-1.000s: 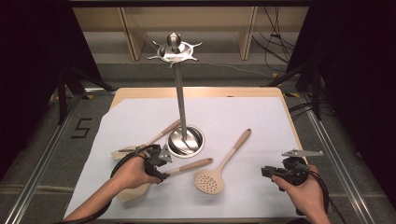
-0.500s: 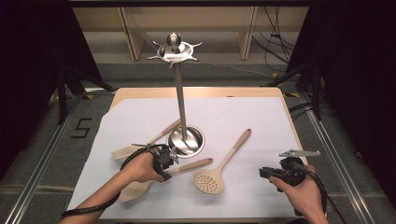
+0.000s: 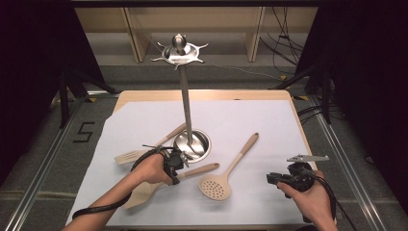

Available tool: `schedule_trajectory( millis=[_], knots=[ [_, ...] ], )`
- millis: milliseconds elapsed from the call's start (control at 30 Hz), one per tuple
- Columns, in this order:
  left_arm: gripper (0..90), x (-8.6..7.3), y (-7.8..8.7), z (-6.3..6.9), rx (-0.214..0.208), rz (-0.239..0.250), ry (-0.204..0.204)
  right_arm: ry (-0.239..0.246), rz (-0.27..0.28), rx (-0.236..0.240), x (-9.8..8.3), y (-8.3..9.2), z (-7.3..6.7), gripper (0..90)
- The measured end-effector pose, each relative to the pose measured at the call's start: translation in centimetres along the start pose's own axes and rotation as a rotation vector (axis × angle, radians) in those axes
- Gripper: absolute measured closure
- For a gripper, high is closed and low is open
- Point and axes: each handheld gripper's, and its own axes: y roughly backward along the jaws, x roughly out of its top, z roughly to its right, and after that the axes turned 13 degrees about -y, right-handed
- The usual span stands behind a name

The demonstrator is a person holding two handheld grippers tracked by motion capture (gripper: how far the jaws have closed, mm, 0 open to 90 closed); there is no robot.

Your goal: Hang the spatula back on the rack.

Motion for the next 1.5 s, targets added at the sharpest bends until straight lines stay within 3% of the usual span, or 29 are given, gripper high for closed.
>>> schedule_trajectory(
  millis=[33, 133, 167, 267, 367, 433, 567, 633, 667, 700, 767, 867, 900, 933, 1033, 1067, 1133, 1167, 1233, 1267, 1300, 1500],
  knots=[
    [77.4, 0.0, 0.0, 0.1, 0.008, 0.004, 0.028, 0.000, 0.000, -0.001, 0.0, 0.0, 0.0, 77.1],
    [77.7, -0.2, 0.0, 0.2, 0.019, 0.024, 0.033, 0.000, 0.000, 0.002, 0.0, 0.0, 0.0, 77.1],
    [77.9, -0.5, 0.1, 0.5, 0.045, 0.043, 0.040, -0.045, -0.009, -0.003, -0.2, 0.1, -0.4, 77.2],
    [78.0, -0.7, 0.4, 0.8, 0.072, 0.062, 0.059, -0.043, -0.007, -0.004, -0.2, 0.1, -0.3, 77.2],
    [78.0, -1.2, 1.3, 1.1, 0.095, 0.131, 0.082, -0.041, -0.003, -0.006, -0.2, 0.0, -0.4, 77.3],
    [78.1, -1.7, 2.1, 1.2, 0.117, 0.139, 0.066, -0.034, -0.003, -0.002, -0.2, 0.0, -0.4, 77.3],
    [78.1, -2.6, 3.5, 2.0, 0.175, 0.226, 0.096, -0.051, -0.001, -0.008, -0.2, 0.1, -0.4, 77.4],
    [78.1, -3.3, 4.6, 2.6, 0.196, 0.305, 0.143, -0.048, 0.002, -0.006, -0.2, 0.1, -0.5, 77.3],
    [78.2, -3.3, 4.6, 2.6, 0.196, 0.305, 0.143, -0.048, 0.002, -0.006, -0.2, 0.1, -0.5, 77.4],
    [78.1, -3.6, 4.9, 2.9, 0.216, 0.349, 0.160, -0.048, 0.005, -0.008, -0.2, 0.1, -0.5, 77.4],
    [78.1, -4.0, 5.7, 3.3, 0.244, 0.379, 0.170, -0.054, 0.002, -0.011, -0.2, 0.1, -0.6, 77.3],
    [78.1, -4.8, 6.8, 4.0, 0.297, 0.462, 0.219, -0.056, -0.001, -0.011, -0.2, 0.1, -0.7, 77.4],
    [78.2, -5.0, 7.1, 4.2, 0.310, 0.484, 0.229, -0.047, 0.002, -0.010, -0.2, 0.1, -0.7, 77.4],
    [78.1, -5.3, 7.7, 4.6, 0.335, 0.532, 0.260, -0.042, 0.052, -0.037, -0.3, -0.2, -0.8, 77.4],
    [78.1, -5.8, 8.3, 5.2, 0.362, 0.607, 0.297, -0.036, 0.052, -0.033, -0.3, -0.3, -0.7, 77.4],
    [78.1, -5.9, 8.5, 5.5, 0.378, 0.626, 0.322, 0.005, 0.068, -0.037, -0.2, -0.3, -0.5, 77.3],
    [78.1, -6.3, 8.8, 5.7, 0.398, 0.659, 0.348, 0.013, 0.026, -0.010, 0.0, 0.0, -0.3, 77.3],
    [78.2, -6.4, 8.8, 5.8, 0.399, 0.692, 0.364, 0.011, 0.045, -0.019, -0.1, -0.1, -0.4, 77.4],
    [78.2, -6.6, 8.9, 5.8, 0.409, 0.694, 0.357, 0.007, 0.056, -0.047, -0.1, -0.2, -0.5, 77.4],
    [78.2, -6.7, 8.9, 5.9, 0.409, 0.730, 0.382, 0.012, 0.022, -0.057, 0.0, 0.0, -0.5, 77.3],
    [78.1, -7.1, 9.1, 5.8, 0.430, 0.748, 0.363, 0.009, 0.020, -0.063, -0.1, 0.0, -0.6, 77.3],
    [78.2, -8.2, 9.8, 5.2, 0.462, 0.792, 0.385, 0.004, 0.022, -0.070, 0.0, 0.2, -0.7, 77.3]
  ],
)
